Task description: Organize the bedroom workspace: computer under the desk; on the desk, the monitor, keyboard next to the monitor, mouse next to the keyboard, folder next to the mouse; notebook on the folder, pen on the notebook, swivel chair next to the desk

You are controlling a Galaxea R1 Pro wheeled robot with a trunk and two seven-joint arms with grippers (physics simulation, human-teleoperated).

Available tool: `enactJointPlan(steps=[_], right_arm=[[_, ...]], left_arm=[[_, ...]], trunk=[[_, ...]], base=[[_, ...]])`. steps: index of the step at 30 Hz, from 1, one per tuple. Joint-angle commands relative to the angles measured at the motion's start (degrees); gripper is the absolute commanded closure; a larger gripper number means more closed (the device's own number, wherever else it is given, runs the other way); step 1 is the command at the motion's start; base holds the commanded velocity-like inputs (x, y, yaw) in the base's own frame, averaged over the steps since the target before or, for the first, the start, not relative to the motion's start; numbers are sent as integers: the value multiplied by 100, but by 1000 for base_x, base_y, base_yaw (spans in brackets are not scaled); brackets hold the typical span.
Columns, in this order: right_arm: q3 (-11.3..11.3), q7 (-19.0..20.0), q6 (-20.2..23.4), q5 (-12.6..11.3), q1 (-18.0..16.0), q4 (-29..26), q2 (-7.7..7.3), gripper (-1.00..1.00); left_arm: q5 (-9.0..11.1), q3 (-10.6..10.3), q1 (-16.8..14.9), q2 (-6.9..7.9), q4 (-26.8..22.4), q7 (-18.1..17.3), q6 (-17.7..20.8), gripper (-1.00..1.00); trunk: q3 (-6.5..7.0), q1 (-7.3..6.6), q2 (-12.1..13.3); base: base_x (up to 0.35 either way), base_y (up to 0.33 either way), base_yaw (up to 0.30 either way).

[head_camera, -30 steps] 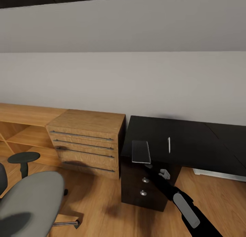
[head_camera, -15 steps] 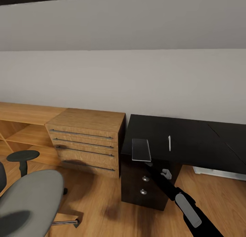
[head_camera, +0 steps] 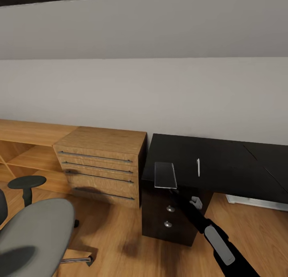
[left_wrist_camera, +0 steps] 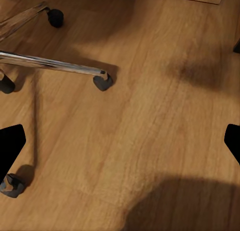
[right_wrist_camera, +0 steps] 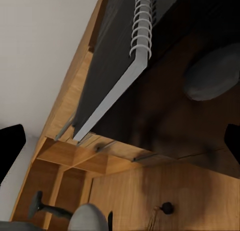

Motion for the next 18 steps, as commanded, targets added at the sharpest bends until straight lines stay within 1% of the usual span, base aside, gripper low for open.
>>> enactJointPlan(steps=[1,3,8,14,18], right_arm=[[7,4,-58,-60,-3,-1,21,-100],[2,2,-306,-56,-4,-2,103,-100],[1,-3,-635,-53,-5,-1,210,-100],[-3,-16,-715,-61,-5,30,275,-100],[-9,-19,-724,-68,-5,157,332,-100]], left_arm=[[-62,13,-3,-1,0,53,-10,-100],[-62,13,-2,0,1,55,-10,-100],[-62,13,-4,1,1,52,-10,-100],[-62,13,-2,1,2,48,-9,-100],[-62,13,-4,1,2,48,-5,-100]], trunk=[[-5,-1,-2],[-5,-1,-2],[-5,-1,-2],[-5,-1,-2],[-5,-1,-2]], base=[[0,0,0],[0,0,0],[0,0,0],[0,0,0],[0,0,0]])
